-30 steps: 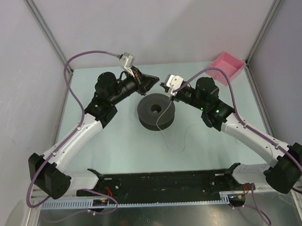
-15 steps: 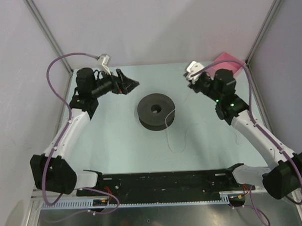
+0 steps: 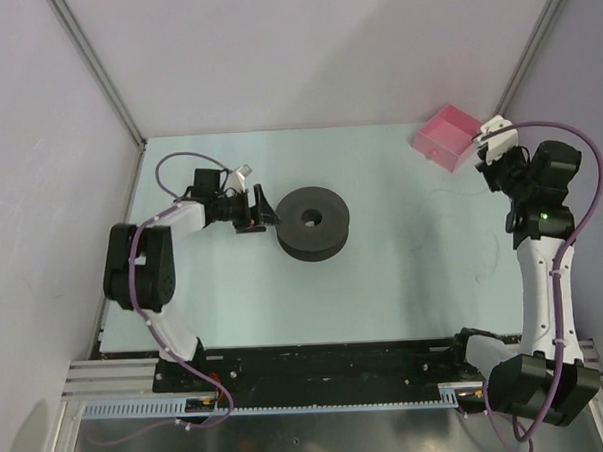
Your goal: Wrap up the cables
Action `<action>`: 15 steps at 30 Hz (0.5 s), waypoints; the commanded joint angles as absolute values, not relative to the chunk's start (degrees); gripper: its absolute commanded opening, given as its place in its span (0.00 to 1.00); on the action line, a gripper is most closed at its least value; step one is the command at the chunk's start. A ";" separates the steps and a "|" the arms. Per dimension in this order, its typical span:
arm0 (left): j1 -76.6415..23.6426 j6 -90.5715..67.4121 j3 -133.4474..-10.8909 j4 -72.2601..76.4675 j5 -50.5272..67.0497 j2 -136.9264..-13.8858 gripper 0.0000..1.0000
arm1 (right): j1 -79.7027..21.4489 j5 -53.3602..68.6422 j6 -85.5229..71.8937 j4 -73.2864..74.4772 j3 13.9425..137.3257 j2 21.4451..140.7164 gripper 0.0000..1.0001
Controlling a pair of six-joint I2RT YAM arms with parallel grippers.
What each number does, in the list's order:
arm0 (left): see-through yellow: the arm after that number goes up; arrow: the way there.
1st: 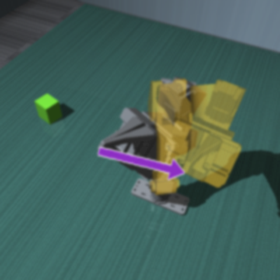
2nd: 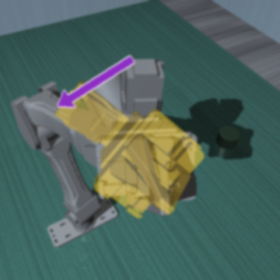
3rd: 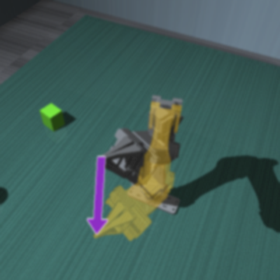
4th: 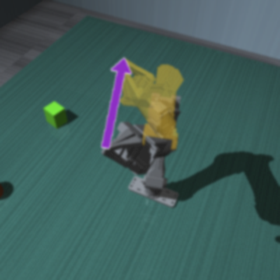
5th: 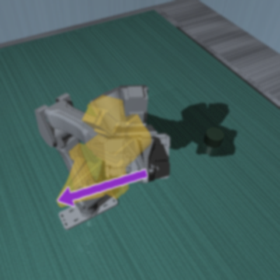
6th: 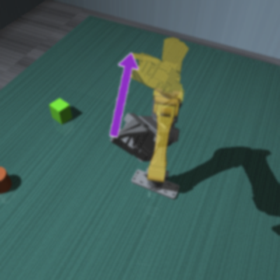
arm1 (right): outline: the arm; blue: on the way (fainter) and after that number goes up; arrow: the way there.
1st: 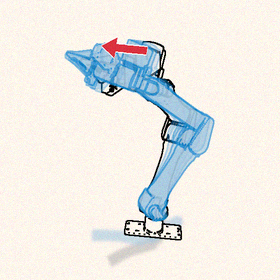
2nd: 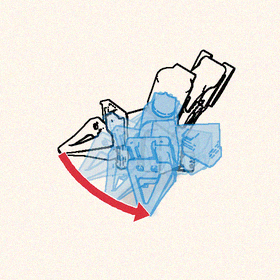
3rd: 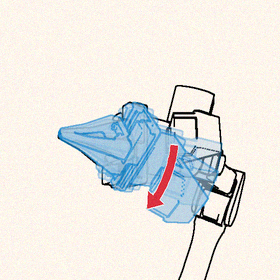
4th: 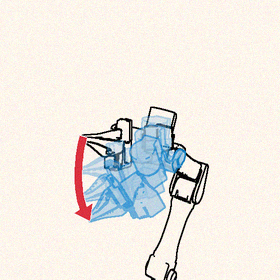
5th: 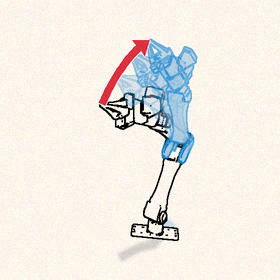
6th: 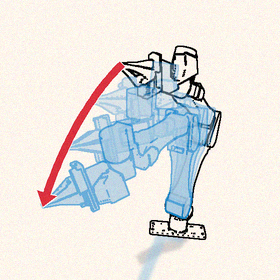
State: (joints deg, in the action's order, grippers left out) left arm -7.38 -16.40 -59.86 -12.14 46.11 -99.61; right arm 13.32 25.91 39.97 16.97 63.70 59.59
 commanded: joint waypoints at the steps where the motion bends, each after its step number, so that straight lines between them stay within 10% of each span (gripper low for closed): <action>1: -8.38 -14.00 -66.55 -11.15 51.18 -105.35 0.88 | 16.04 31.31 41.80 22.84 64.93 59.87 0.00; 10: -11.59 -16.40 -71.67 -7.46 56.91 -115.11 0.56 | 13.56 31.64 34.97 27.33 64.81 62.30 0.00; 15: -12.13 -19.87 -72.64 -6.26 59.48 -117.50 0.19 | 8.83 32.52 33.89 32.51 64.80 64.23 0.00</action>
